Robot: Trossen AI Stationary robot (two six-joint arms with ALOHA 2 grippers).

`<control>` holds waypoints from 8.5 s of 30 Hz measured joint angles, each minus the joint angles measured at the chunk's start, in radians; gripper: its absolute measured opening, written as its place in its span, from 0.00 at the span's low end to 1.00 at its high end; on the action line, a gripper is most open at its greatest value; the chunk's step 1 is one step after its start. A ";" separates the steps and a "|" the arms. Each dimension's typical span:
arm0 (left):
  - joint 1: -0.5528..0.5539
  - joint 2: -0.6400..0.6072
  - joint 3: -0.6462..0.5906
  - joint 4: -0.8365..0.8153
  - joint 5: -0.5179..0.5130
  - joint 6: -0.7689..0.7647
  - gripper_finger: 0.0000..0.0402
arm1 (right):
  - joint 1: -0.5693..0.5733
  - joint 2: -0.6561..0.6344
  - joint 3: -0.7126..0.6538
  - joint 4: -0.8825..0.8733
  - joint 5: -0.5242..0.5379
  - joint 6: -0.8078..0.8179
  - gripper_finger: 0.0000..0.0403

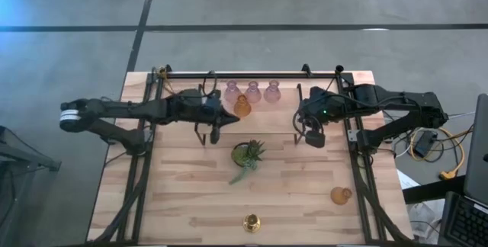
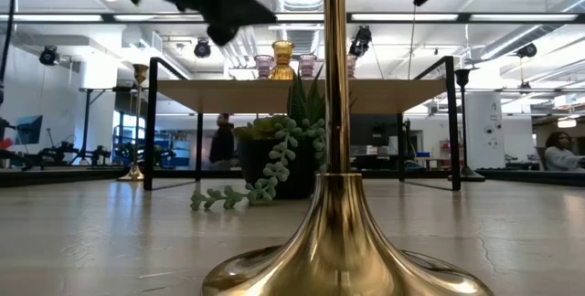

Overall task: Pick & Place candle stick holders
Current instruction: Put the yellow glass candle holder on the shelf

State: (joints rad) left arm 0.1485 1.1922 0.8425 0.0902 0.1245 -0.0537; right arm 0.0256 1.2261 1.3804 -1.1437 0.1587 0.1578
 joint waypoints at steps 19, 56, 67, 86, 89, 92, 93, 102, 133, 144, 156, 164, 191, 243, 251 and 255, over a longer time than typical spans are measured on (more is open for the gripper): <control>-0.277 -0.339 -0.355 0.343 -0.201 0.054 0.01 | 0.536 -0.001 -0.003 -0.300 0.048 0.822 0.02; -0.275 -0.379 -0.394 0.470 -0.254 0.321 0.02 | 1.157 0.329 -0.197 -0.112 -0.194 2.034 0.02; -0.275 -0.379 -0.394 0.471 -0.254 0.317 0.02 | 1.156 0.286 -0.447 0.048 -0.283 1.956 0.02; -0.275 -0.379 -0.394 0.476 -0.254 0.308 0.02 | 1.079 0.220 -0.544 0.082 -0.115 1.638 0.02; -0.275 -0.379 -0.394 0.476 -0.254 0.308 0.02 | 1.042 0.220 -0.544 0.087 -0.104 1.573 0.02; -0.275 -0.379 -0.394 0.476 -0.254 0.308 0.02 | 0.997 0.220 -0.544 0.093 -0.099 1.494 0.02; -0.275 -0.379 -0.394 0.476 -0.254 0.308 0.02 | 0.982 0.220 -0.544 0.097 -0.089 1.466 0.02; -0.275 -0.379 -0.394 0.477 -0.254 0.308 0.02 | 0.842 0.220 -0.544 0.167 0.031 1.219 0.02; -0.275 -0.379 -0.394 0.476 -0.253 0.323 0.02 | 0.541 0.221 -0.543 0.493 0.178 0.671 0.02; -0.275 -0.379 -0.394 0.475 -0.253 0.323 0.02 | 0.539 0.227 -0.545 0.523 0.186 0.628 0.32; -0.275 -0.379 -0.394 0.465 -0.253 0.323 0.02 | 0.607 0.226 -0.593 0.579 0.335 0.692 0.49; -0.275 -0.379 -0.394 0.463 -0.253 0.323 0.02 | 0.629 0.225 -0.701 0.845 0.435 0.717 0.49; -0.275 -0.379 -0.394 0.463 -0.253 0.323 0.02 | 0.627 0.225 -0.856 1.222 0.525 0.706 0.49; -0.275 -0.379 -0.394 0.463 -0.253 0.305 0.02 | 0.316 0.067 -0.422 0.812 0.365 0.165 0.31; -0.275 -0.379 -0.394 0.463 -0.253 0.304 0.02 | 0.145 0.067 -0.391 0.915 0.364 0.089 0.31; -0.275 -0.379 -0.394 0.463 -0.253 0.304 0.02 | 0.087 0.068 -0.404 0.953 0.360 0.074 0.31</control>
State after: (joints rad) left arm -0.1265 0.8129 0.4484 0.5533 -0.1287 0.2504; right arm 0.1121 1.2938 0.9766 -0.1903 0.5186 0.2321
